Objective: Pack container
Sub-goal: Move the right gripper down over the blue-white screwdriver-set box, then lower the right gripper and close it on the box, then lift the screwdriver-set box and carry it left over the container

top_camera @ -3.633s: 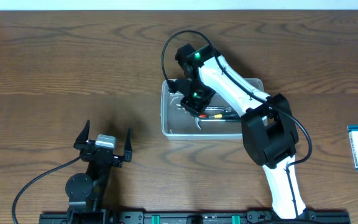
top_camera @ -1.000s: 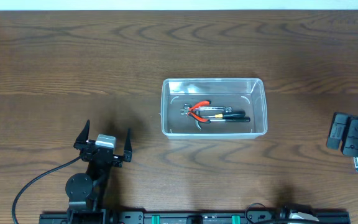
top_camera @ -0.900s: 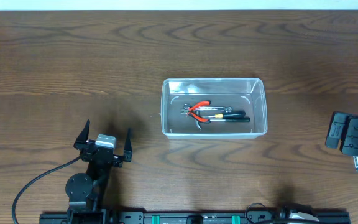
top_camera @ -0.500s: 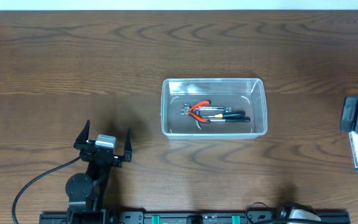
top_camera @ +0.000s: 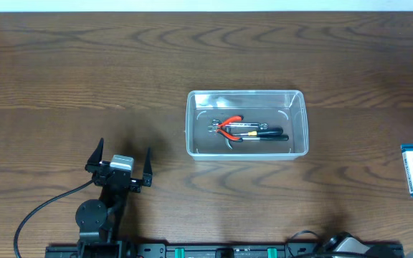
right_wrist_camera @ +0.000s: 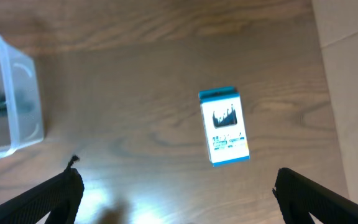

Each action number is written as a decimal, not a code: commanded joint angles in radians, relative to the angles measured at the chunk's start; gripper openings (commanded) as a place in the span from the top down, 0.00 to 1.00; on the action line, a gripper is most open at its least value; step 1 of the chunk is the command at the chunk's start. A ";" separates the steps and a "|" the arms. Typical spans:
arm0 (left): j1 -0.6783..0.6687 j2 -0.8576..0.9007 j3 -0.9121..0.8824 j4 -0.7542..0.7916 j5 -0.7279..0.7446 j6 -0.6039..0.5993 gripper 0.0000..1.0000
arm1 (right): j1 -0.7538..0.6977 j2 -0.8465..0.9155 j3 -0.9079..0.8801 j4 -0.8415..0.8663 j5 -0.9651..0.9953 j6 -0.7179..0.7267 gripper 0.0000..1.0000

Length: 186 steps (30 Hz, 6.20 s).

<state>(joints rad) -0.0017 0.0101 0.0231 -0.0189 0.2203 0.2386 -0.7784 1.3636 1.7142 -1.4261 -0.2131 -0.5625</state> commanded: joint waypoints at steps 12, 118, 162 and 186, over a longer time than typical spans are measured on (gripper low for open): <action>0.003 -0.006 -0.019 -0.032 0.003 -0.005 0.02 | -0.079 0.034 -0.367 0.262 0.110 -0.153 0.01; 0.003 -0.006 -0.019 -0.032 0.003 -0.005 0.02 | -0.139 0.652 -0.385 0.543 0.249 -0.254 0.01; 0.003 -0.006 -0.019 -0.032 0.003 -0.005 0.02 | -0.142 0.651 -0.385 0.542 0.231 -0.234 0.46; 0.003 -0.006 -0.019 -0.032 0.003 -0.005 0.02 | 0.046 0.637 -0.207 0.459 0.118 -0.193 0.49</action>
<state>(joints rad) -0.0017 0.0101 0.0231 -0.0189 0.2203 0.2386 -0.7704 2.0022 1.4414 -0.9524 -0.0353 -0.7731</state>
